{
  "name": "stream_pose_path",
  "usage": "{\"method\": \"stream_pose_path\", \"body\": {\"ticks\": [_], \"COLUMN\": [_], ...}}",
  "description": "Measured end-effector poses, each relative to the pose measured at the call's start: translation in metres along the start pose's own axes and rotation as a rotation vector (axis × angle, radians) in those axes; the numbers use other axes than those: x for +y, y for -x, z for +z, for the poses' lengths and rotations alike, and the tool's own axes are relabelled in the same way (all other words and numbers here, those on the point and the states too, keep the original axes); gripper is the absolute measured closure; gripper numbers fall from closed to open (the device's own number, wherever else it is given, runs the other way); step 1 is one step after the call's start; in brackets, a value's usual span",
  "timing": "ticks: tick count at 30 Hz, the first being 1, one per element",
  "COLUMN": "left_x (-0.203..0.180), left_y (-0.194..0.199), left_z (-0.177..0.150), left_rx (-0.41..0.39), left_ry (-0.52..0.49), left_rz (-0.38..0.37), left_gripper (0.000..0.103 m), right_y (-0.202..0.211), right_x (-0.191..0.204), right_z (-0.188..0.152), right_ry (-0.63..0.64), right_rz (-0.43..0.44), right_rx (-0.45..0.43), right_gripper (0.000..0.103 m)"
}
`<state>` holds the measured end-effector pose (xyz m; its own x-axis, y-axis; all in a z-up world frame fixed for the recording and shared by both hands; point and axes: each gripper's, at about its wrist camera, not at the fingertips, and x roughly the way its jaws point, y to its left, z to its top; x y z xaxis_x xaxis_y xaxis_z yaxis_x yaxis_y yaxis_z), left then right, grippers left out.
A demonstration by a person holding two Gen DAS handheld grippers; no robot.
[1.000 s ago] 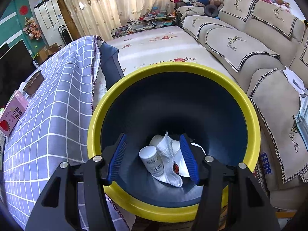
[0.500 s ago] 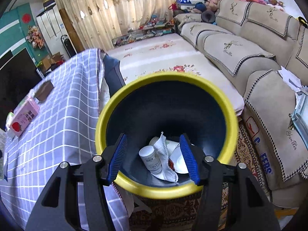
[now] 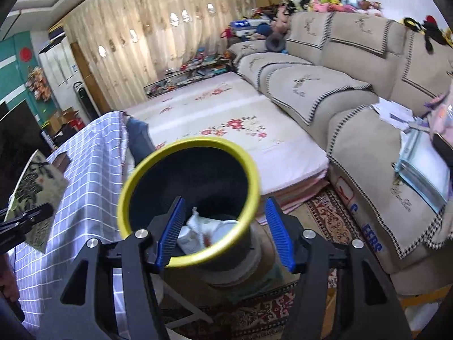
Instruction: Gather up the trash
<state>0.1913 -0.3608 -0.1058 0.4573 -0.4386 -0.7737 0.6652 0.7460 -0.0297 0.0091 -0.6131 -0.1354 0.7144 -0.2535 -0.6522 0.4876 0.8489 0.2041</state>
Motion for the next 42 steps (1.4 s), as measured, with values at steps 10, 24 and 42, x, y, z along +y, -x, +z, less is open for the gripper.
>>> {"method": "stream_pose_path", "body": {"ticks": [10, 24, 42], "left_x": [-0.074, -0.088, 0.100], "left_y": [-0.086, -0.145, 0.105], "left_z": [0.050, 0.056, -0.068], "left_rx": [0.114, 0.174, -0.184], "left_ry": [-0.128, -0.112, 0.247], "left_rz": [-0.093, -0.077, 0.185], "left_gripper": [0.071, 0.030, 0.010], "right_y": [-0.004, 0.000, -0.002], "right_x": [-0.036, -0.041, 0.091], "right_z": [-0.001, -0.001, 0.006], "right_ry": [-0.054, -0.054, 0.159], "right_rz": [-0.048, -0.081, 0.149], "right_rx": [0.020, 0.024, 0.035], "right_gripper": [0.047, 0.040, 0.038]}}
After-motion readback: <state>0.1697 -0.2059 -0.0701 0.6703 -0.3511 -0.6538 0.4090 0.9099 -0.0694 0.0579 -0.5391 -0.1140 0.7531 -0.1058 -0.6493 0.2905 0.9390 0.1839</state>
